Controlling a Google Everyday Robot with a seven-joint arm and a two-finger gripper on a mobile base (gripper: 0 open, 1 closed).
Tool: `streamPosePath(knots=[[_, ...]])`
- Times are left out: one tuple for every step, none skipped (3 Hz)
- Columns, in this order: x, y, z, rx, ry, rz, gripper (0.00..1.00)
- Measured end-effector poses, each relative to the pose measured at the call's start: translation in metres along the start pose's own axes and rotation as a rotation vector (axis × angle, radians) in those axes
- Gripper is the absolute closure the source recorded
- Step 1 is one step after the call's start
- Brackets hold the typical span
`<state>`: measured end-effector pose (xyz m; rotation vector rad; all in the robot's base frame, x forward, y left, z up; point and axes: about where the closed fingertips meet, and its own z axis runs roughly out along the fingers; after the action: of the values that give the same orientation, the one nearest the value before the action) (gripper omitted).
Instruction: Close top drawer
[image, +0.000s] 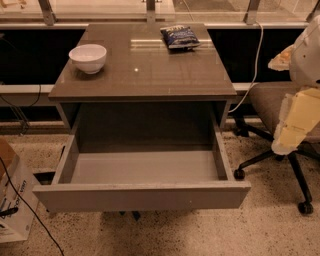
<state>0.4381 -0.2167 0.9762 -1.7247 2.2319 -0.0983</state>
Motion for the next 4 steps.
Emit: streamPosePath(knots=[[0.000, 0.000, 0.000, 0.000, 0.000, 0.000, 0.00], [-0.001, 0.000, -0.002, 0.007, -0.002, -0.001, 0.10], [-0.008, 0.010, 0.019, -0.014, -0.052, -0.010, 0.33], [-0.016, 0.022, 0.052, -0.067, -0.108, -0.009, 0.56]])
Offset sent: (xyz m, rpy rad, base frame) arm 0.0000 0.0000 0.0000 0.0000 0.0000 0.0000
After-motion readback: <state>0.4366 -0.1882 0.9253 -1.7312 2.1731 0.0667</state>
